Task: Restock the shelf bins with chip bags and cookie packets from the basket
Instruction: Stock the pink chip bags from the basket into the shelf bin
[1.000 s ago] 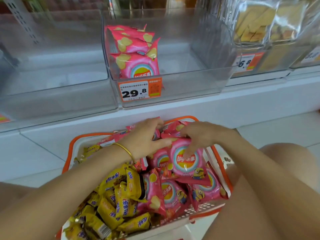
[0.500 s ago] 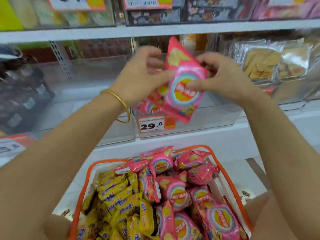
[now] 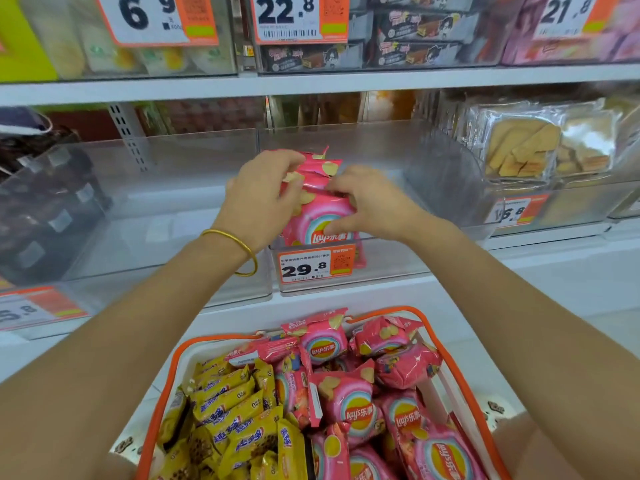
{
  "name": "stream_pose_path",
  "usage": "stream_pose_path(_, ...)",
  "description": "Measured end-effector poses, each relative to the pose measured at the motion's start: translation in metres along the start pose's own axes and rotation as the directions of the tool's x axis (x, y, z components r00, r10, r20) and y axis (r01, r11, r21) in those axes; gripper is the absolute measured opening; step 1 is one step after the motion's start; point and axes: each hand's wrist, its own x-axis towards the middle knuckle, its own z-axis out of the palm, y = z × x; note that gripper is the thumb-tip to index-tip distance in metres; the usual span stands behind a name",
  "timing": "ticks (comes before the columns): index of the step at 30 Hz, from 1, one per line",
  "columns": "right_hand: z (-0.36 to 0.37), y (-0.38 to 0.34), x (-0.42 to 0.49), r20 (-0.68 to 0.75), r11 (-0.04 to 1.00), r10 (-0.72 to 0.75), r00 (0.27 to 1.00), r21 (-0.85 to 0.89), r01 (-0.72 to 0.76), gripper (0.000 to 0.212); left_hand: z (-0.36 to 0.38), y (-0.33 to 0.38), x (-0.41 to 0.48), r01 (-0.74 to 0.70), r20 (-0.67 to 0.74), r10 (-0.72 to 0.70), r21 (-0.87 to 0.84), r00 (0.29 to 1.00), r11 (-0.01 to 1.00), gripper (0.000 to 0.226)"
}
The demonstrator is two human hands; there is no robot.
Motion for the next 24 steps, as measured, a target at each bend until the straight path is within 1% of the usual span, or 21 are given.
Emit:
stream_pose_path(3,0.008,0.001,0.001,0.039,0.999,-0.033,0.999,0.044,0.031,0.059,0.006,-0.001,-0.005,-0.062,0.103,0.035,0.268,0.994,0.961,0.026)
stream_pose_path(6,0.01,0.002,-0.001,0.07,0.997,-0.052,0.996,0.064,0.048,0.056,0.009,-0.002,-0.007,-0.099,0.132,0.051,0.382,0.99,0.919,0.023)
stream_pose_path(7,0.009,0.002,-0.003,0.072,0.993,-0.037,0.997,0.115,0.029,0.054,0.009,-0.004,-0.006,-0.106,0.141,0.053,0.402,0.989,0.91,0.022)
stream_pose_path(8,0.006,0.0,-0.005,0.044,0.977,0.005,0.999,0.212,-0.014,0.05,0.01,-0.004,-0.006,-0.109,0.154,0.048,0.42,0.987,0.901,0.02)
stream_pose_path(9,0.002,-0.002,-0.006,-0.009,0.936,0.096,0.995,0.34,-0.087,0.046,0.01,-0.004,-0.005,-0.108,0.17,0.036,0.44,0.985,0.892,0.019)
stream_pose_path(10,0.0,-0.001,-0.006,-0.066,0.875,0.229,0.971,0.45,-0.176,0.045,0.01,-0.004,-0.004,-0.113,0.184,0.031,0.458,0.983,0.882,0.018)
stream_pose_path(11,0.0,0.001,-0.006,-0.074,0.8,0.382,0.921,0.525,-0.289,0.048,0.01,-0.004,-0.004,-0.118,0.199,0.024,0.474,0.98,0.872,0.017)
stream_pose_path(12,0.0,0.004,-0.006,-0.001,0.709,0.511,0.86,0.565,-0.421,0.054,0.01,-0.004,-0.004,-0.12,0.213,0.017,0.479,0.977,0.869,0.017)
stream_pose_path(13,0.0,0.006,-0.005,0.141,0.598,0.587,0.798,0.589,-0.544,0.059,0.01,-0.005,-0.005,-0.117,0.229,0.006,0.473,0.973,0.873,0.018)
stream_pose_path(14,0.001,0.006,-0.005,0.296,0.5,0.599,0.744,0.587,-0.637,0.062,0.01,-0.005,-0.006,-0.108,0.247,-0.011,0.462,0.969,0.88,0.02)
stream_pose_path(15,0.002,0.005,-0.003,0.412,0.44,0.575,0.707,0.572,-0.692,0.06,0.009,-0.005,-0.007,-0.102,0.267,-0.026,0.454,0.963,0.885,0.023)
stream_pose_path(16,0.004,0.005,-0.001,0.484,0.393,0.547,0.683,0.572,-0.72,0.053,0.009,-0.004,-0.008,-0.105,0.284,-0.032,0.454,0.958,0.885,0.026)
stream_pose_path(17,0.004,0.005,0.003,0.532,0.321,0.518,0.67,0.605,-0.729,0.043,0.01,-0.003,-0.009,-0.12,0.297,-0.026,0.462,0.954,0.879,0.027)
stream_pose_path(19,0.007,0.004,0.011,0.608,0.126,0.451,0.653,0.681,-0.721,0.022,0.01,-0.002,-0.009,-0.156,0.308,-0.001,0.485,0.951,0.86,0.029)
stream_pose_path(20,0.009,0.006,0.015,0.635,0.043,0.423,0.646,0.698,-0.715,0.017,0.009,-0.002,-0.008,-0.173,0.309,0.013,0.496,0.951,0.851,0.029)
stream_pose_path(21,0.011,0.009,0.019,0.658,-0.015,0.399,0.639,0.701,-0.713,0.018,0.009,-0.004,-0.008,-0.19,0.31,0.03,0.5,0.95,0.845,0.03)
stream_pose_path(22,0.013,0.01,0.022,0.682,-0.052,0.374,0.629,0.692,-0.72,0.022,0.009,-0.006,-0.008,-0.206,0.306,0.052,0.498,0.95,0.842,0.03)
stream_pose_path(24,0.016,0.013,0.025,0.719,-0.097,0.328,0.612,0.671,-0.735,0.032,0.01,-0.009,-0.01,-0.242,0.278,0.117,0.474,0.953,0.847,0.031)
